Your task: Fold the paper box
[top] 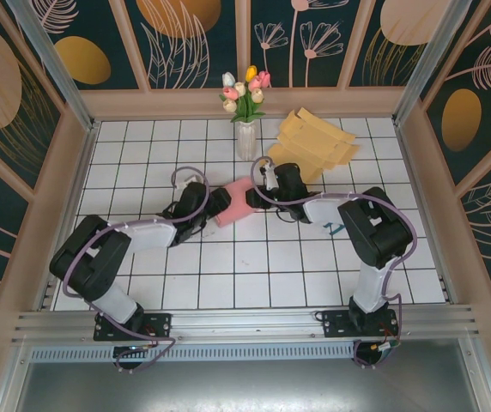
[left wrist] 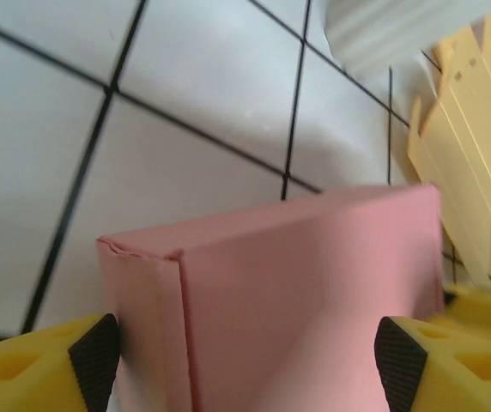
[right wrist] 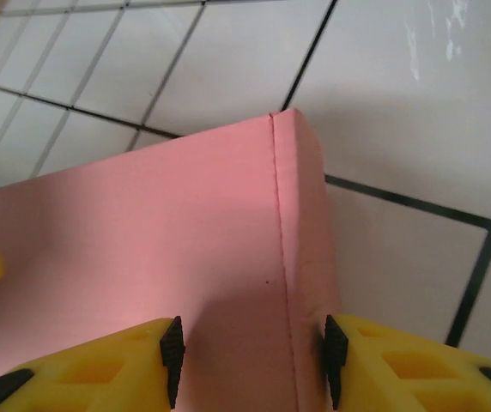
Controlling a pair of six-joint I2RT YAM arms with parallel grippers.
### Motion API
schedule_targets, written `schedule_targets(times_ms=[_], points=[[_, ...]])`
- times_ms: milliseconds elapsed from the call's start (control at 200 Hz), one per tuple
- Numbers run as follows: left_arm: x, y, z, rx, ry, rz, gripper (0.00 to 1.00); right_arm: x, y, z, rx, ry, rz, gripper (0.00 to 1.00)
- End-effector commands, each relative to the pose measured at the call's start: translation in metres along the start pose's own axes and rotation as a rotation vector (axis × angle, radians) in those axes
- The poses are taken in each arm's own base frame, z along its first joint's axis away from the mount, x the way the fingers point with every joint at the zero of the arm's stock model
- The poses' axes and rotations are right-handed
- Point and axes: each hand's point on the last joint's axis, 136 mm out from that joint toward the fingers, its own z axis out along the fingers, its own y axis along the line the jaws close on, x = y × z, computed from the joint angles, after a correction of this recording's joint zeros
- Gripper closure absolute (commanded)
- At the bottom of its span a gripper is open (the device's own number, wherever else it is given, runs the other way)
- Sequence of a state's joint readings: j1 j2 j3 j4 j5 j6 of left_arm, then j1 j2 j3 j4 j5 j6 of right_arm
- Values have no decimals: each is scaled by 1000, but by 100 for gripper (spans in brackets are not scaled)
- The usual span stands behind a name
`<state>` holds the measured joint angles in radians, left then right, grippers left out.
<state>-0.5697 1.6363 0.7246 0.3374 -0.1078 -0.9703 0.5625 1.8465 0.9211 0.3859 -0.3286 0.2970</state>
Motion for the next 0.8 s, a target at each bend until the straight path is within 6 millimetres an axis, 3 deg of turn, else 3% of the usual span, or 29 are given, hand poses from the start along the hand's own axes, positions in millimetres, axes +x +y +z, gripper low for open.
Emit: schedule_targets(times_ms=[0,60,295,355,646,796], points=[[-16,-13,12,9,16,60,20,-25,43,5,-191,-79,18,51],[-28,-9,17,-20,3,65,20,-28,45,16,-212,-71,33,51],[-69,50,46,-161,5,25,20,-35,56,51,-293,-79,85,53],[-86,48,49,-150,-12,14,20,-37,61,58,-302,-83,81,53],[-120,91,47,-247,-43,-12,19,-29,85,88,-335,-34,18,53],[-132,103,40,-300,-80,-3,17,-29,80,92,-297,-33,10,53]])
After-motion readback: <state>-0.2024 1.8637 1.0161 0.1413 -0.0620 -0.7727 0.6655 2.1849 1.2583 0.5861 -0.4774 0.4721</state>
